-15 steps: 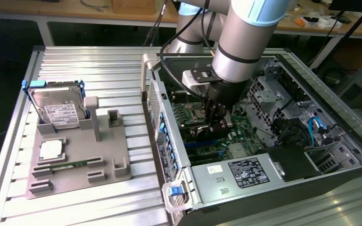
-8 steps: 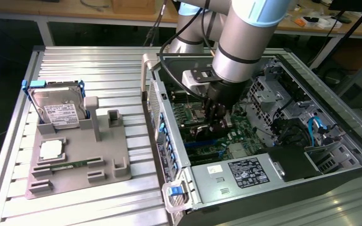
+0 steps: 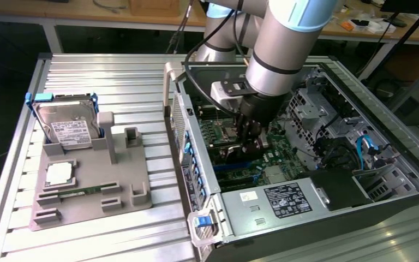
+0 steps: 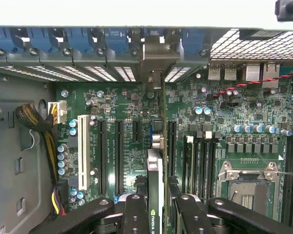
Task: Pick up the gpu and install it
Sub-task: 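Insert the gpu into the slot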
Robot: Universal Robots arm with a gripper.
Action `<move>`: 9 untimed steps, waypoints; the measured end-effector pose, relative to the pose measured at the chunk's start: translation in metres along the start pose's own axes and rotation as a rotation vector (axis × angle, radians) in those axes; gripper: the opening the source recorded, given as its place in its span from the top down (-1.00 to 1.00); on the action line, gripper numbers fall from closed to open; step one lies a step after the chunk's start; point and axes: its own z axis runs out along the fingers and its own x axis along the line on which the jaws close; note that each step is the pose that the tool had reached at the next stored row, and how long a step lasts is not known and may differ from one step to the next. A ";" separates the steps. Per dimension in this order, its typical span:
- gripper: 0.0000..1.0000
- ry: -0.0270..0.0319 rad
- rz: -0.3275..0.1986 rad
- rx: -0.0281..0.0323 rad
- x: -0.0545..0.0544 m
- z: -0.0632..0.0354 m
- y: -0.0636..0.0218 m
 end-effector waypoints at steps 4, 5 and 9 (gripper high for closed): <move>0.47 0.0003 0.000 -0.0001 0.000 0.0014 0.0000; 0.47 0.0002 0.000 -0.0001 0.000 0.0017 0.0000; 0.47 0.0002 0.000 -0.0001 0.000 0.0025 0.0000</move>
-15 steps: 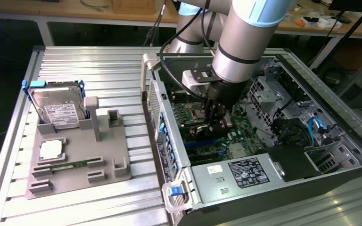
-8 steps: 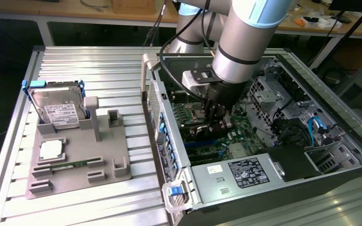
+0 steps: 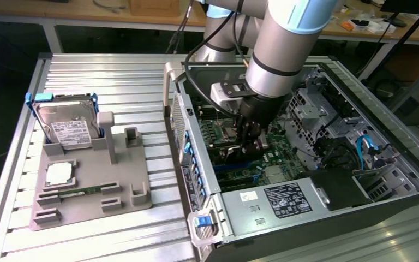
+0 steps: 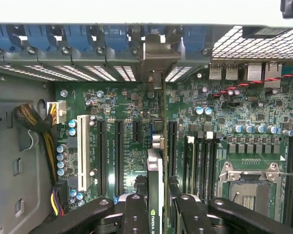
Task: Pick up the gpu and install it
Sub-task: 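Insert the gpu into the slot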
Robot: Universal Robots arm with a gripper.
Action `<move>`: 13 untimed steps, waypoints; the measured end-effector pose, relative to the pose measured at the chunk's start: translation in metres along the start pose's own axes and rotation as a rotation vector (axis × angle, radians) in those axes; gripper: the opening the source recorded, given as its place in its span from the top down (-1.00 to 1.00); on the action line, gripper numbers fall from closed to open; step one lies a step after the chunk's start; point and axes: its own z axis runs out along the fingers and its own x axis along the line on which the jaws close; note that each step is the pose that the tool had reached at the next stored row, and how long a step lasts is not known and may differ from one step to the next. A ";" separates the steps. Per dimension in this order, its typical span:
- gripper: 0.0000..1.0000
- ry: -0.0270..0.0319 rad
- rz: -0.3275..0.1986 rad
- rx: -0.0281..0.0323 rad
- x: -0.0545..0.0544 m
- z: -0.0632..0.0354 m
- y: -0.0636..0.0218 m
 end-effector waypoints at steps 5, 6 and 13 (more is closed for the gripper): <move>0.47 -0.0002 0.000 0.0001 0.002 0.0003 0.0000; 0.47 -0.0002 0.000 0.0001 0.002 0.0003 0.0001; 0.47 -0.0001 0.003 0.0000 0.003 0.0004 0.0001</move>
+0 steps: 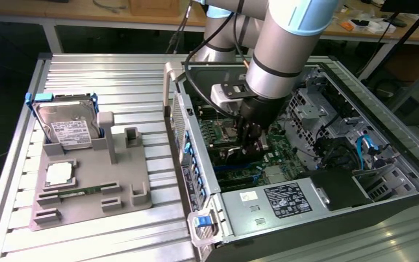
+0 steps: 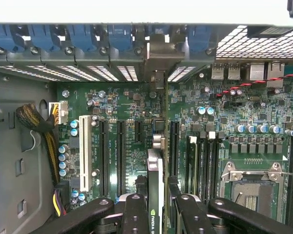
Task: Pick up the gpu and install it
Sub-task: 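Insert the gpu into the slot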
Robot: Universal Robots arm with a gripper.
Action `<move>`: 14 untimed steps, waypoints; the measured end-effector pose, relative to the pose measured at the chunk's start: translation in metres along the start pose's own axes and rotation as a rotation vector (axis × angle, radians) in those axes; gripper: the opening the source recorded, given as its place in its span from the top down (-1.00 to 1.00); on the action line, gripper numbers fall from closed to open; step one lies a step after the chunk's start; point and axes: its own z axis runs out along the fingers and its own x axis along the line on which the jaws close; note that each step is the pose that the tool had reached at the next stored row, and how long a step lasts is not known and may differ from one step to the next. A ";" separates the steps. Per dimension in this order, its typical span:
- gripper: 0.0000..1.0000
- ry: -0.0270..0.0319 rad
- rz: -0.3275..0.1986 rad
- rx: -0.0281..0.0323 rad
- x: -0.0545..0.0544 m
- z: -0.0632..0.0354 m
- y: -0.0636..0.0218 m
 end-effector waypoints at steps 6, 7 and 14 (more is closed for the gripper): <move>0.47 0.0002 0.000 -0.0001 0.000 0.0016 0.0000; 0.47 0.0005 0.000 -0.0003 0.000 0.0018 0.0001; 0.47 0.0002 0.001 -0.0001 0.000 0.0030 0.0003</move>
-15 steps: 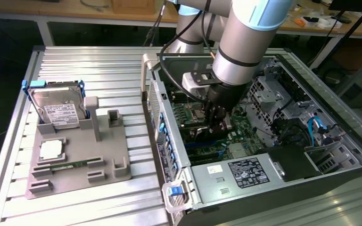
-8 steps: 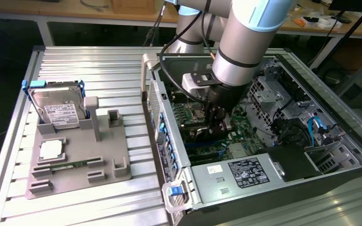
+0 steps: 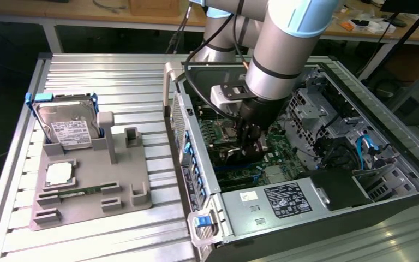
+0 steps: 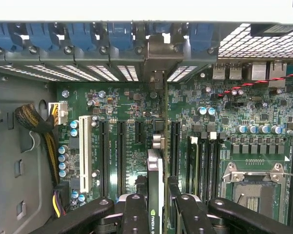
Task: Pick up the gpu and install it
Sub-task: 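Insert the gpu into the slot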
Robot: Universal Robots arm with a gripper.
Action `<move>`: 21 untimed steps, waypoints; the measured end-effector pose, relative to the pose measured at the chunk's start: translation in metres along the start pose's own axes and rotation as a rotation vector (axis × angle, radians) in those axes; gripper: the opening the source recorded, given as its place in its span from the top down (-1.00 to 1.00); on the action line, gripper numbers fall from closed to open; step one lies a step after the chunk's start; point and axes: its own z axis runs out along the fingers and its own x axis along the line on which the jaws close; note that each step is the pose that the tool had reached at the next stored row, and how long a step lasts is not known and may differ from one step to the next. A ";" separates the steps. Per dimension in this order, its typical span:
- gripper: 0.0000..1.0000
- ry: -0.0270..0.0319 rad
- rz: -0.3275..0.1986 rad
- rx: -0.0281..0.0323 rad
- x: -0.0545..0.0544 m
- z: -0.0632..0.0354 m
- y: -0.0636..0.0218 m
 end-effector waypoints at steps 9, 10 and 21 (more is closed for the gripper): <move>0.47 -0.0055 0.000 0.0000 0.000 0.0002 0.0002; 0.47 -0.0069 0.001 -0.0002 0.001 0.0003 0.0001; 0.47 -0.0244 0.006 -0.0089 0.006 0.0001 0.0002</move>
